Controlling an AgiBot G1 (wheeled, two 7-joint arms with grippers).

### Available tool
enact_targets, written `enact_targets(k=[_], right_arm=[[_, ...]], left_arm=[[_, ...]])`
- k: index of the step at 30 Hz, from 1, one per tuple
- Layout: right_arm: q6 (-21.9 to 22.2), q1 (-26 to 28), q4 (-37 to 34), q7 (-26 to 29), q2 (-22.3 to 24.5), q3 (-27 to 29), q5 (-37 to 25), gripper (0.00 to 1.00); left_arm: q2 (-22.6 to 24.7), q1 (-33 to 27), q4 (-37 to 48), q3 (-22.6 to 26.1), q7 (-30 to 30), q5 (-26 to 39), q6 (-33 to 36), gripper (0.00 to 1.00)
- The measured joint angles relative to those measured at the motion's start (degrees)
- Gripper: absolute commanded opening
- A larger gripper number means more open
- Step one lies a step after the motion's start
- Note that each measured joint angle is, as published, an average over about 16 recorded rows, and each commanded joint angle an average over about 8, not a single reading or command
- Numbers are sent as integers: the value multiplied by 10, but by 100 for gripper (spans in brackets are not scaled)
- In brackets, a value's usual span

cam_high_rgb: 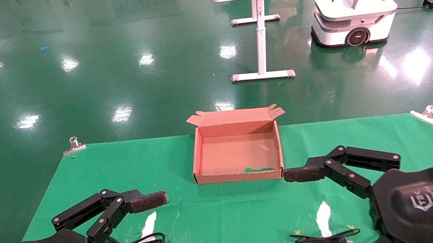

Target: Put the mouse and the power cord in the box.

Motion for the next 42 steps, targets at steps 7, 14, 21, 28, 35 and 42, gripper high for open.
enact_targets(k=[7,14,21,28,35,42], right_arm=[[0,0,0,0,0,0,0,100],[0,0,0,0,0,0,0,100],[-7,-2,-9,-11,6,-5,-17,100],[-28,7,-47,-56,17,-34,-85,100],[-26,59,-144,-150,3,-95,-228,100],[21,140,-287,-270,-64,-162,-389,100]], left_arm=[[0,0,0,0,0,0,0,100],[0,0,-1,0,1,1,1,100],[1,-19,0,15,17,39,14,100],[14,-80,29,73,67,156,35,100],[64,-174,137,167,160,325,39,100],[147,-257,311,244,270,473,-22,100]])
